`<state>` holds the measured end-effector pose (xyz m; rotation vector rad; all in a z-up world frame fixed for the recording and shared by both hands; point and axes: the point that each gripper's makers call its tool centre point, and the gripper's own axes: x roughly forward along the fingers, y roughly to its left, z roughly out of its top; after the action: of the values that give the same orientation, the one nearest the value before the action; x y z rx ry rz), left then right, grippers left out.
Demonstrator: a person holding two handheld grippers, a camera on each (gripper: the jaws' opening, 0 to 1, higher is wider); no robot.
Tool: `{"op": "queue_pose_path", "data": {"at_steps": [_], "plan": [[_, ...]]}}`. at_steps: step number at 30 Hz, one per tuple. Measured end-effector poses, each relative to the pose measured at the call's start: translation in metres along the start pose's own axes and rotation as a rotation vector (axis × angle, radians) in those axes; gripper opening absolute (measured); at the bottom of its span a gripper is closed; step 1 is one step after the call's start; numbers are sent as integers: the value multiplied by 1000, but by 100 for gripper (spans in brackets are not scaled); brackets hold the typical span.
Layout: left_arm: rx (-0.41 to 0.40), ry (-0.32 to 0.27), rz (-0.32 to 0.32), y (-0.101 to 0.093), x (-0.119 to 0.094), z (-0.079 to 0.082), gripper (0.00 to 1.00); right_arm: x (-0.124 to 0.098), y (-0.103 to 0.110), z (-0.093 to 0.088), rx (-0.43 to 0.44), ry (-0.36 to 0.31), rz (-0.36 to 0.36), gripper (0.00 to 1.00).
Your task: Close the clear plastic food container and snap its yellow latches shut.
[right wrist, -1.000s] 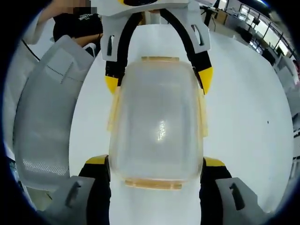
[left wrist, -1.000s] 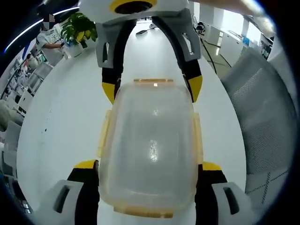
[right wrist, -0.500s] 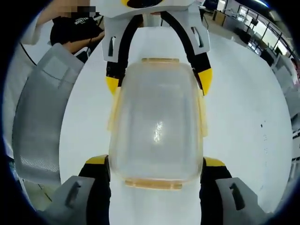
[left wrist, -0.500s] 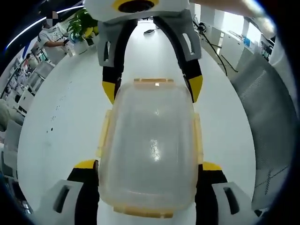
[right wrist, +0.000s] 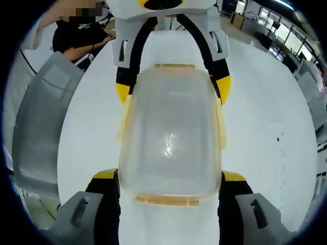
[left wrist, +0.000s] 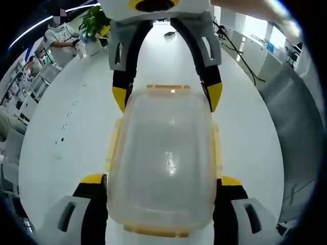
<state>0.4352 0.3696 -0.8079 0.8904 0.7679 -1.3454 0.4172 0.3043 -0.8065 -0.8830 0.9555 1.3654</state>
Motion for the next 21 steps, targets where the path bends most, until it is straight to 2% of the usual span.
{"op": "queue_pose_path", "data": {"at_steps": [9, 19, 21], "plan": [[-10, 9, -5, 14, 1, -2, 84, 1, -13, 0, -4, 9, -13, 76], [-23, 3, 1, 15, 0, -3, 84, 3, -15, 0, -22, 21, -33, 78], [-42, -15, -2, 14, -1, -1, 84, 2, -15, -1, -38, 37, -42, 78]]}}
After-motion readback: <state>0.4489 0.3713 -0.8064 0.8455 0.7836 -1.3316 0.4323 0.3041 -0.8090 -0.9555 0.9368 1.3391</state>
